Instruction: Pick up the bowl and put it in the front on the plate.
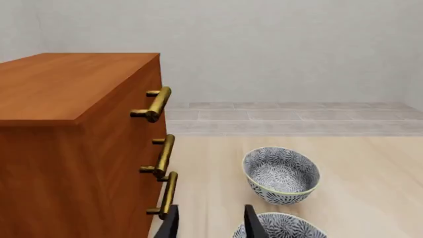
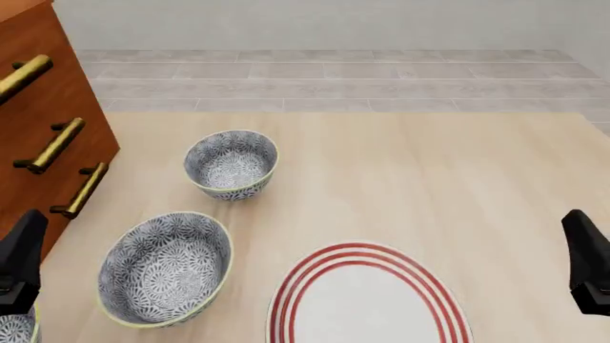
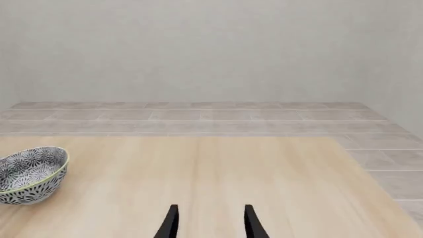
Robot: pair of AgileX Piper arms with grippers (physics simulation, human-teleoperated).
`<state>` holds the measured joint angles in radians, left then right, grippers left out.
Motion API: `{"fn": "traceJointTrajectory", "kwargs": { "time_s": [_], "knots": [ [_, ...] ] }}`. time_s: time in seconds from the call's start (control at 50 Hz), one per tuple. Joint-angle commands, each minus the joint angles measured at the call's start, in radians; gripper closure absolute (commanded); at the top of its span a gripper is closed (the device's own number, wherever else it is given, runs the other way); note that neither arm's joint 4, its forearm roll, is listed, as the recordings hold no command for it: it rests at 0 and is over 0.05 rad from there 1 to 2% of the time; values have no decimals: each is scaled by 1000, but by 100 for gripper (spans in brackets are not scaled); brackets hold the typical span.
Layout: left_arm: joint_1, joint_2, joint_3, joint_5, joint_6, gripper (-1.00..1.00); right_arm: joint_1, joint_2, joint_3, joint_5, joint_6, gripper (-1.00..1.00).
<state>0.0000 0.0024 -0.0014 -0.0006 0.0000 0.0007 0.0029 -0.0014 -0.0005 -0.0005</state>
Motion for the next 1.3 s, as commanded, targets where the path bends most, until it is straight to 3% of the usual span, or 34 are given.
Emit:
{"fn": "traceJointTrajectory", "kwargs": {
  "time_s": [0.02, 0.26, 0.36, 0.4, 0.5, 0.84, 1.2, 1.22, 1.3],
  "knots": [
    [0, 5, -3, -1, 0, -100, 3, 11, -3, -4, -3, -100],
    [0, 5, -3, -1, 0, -100, 17, 17, -4, 0, -22, -100],
    [0, 5, -3, -1, 0, -100, 16, 108, -4, -67, -25, -100],
    [0, 5, -3, -1, 0, -100, 45, 158, -5, -106, -58, -100],
    [0, 5, -3, -1, 0, -100, 39, 258, -31, -173, -39, -100],
    [0, 5, -3, -1, 0, -100, 78, 493, -165, -216, -25, -100],
    [0, 5, -3, -1, 0, -100, 153, 690, -343, -179, -38, -100],
    [0, 5, -3, -1, 0, -100, 151, 714, -371, -156, -3, -100],
    [0, 5, -3, -1, 0, -100, 158, 751, -407, -144, -40, -100]
  ]
}}
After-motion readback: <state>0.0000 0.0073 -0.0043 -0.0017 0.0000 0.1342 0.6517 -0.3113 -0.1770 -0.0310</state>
